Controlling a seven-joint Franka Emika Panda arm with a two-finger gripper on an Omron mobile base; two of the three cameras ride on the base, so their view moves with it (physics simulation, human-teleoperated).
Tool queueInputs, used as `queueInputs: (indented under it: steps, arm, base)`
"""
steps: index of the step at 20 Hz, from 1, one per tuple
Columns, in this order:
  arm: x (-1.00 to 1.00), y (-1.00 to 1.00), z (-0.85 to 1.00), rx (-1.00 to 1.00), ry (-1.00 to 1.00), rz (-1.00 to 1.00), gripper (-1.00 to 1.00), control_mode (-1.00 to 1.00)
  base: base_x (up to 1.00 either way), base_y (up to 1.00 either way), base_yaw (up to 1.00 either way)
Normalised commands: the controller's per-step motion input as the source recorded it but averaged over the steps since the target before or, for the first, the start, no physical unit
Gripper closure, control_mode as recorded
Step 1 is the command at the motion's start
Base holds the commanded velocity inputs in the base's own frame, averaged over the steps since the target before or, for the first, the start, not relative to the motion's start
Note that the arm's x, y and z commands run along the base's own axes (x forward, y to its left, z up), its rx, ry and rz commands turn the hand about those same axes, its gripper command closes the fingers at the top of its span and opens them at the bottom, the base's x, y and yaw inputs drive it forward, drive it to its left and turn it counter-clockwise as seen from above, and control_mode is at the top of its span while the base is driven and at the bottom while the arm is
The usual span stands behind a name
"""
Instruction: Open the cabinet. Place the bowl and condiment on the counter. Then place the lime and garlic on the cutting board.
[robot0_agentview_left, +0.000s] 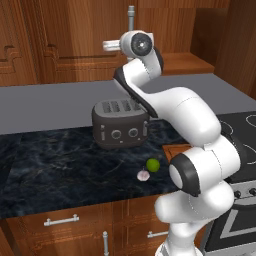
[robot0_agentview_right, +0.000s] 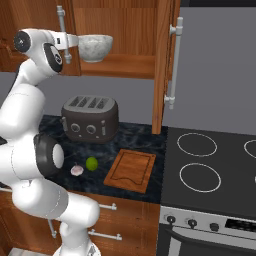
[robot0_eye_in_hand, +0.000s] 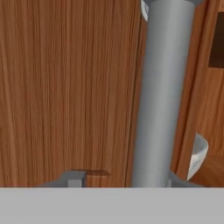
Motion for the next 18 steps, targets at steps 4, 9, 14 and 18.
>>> queueInputs:
  steps: [4,9,14,18]
  arm:
    - [0.31,-0.24,0.0,0.06,0.0,0.01,1.0,-1.0]
    - [0.21,-0.29,0.0,0.05,-0.01,0.01,1.0,-1.0]
    - [0.2,-0.33,0.0,0.05,-0.02,0.0,1.0,-1.0]
    - [0.2,-0.29,0.0,0.05,-0.01,0.01,1.0,-1.0]
  base:
    - [0.0,0.0,0.0]
    - [0.0,0.0,0.0]
    - [0.0,0.0,0.0]
    - [0.0,0.0,0.0]
